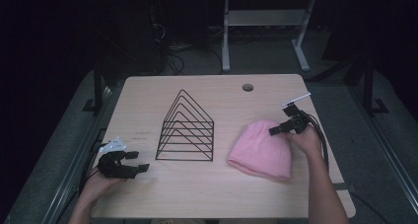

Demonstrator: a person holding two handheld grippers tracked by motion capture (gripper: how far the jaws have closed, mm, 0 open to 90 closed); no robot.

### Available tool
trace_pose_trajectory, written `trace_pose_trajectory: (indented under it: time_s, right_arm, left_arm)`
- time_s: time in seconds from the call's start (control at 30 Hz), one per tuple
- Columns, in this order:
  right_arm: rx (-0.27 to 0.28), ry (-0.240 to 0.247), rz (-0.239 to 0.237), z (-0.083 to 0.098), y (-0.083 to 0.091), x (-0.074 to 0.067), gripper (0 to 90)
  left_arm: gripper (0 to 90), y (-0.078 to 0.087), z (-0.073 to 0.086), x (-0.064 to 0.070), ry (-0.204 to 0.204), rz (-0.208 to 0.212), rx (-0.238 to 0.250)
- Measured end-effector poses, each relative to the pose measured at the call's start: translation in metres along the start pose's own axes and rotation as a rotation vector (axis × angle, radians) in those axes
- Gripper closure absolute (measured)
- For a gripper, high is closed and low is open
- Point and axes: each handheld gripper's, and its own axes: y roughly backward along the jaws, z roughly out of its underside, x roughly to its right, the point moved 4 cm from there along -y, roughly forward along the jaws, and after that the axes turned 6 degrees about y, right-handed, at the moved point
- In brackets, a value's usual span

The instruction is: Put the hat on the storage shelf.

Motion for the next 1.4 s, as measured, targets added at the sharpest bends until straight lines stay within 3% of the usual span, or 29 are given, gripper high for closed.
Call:
trace_pose_trajectory:
  time_s: [0.17, 0.47, 0.7, 0.9, 1.07, 1.3, 1.4]
  right_arm:
    - [-0.006, -0.003, -0.019, 0.000, -0.002, -0.001, 56.3]
    - [0.031, -0.008, -0.082, 0.002, 0.000, -0.001, 73.3]
    - [0.038, -0.004, -0.098, 0.002, 0.007, -0.003, 75.2]
    - [0.092, 0.009, -0.131, -0.003, 0.021, -0.011, 75.5]
    - [0.158, 0.043, -0.170, -0.006, 0.040, -0.021, 76.0]
    - [0.192, 0.078, -0.180, -0.011, 0.061, -0.032, 76.1]
    - [0.238, 0.120, -0.198, -0.014, 0.074, -0.043, 76.4]
  left_arm:
    - [26.3, 0.000, 0.000, 0.000, -0.002, 0.000, -0.001]
    - [26.5, -0.002, 0.001, 0.000, 0.000, 0.001, -0.014]
    - [26.5, -0.002, 0.001, 0.000, 0.003, 0.004, -0.010]
    - [26.5, -0.001, 0.001, 0.001, 0.001, 0.001, -0.011]
    - [26.6, 0.000, 0.001, 0.001, 0.006, 0.002, -0.012]
    - [26.6, 0.001, 0.000, 0.002, 0.020, 0.000, -0.015]
    - [27.0, 0.002, -0.004, 0.004, 0.000, 0.003, -0.036]
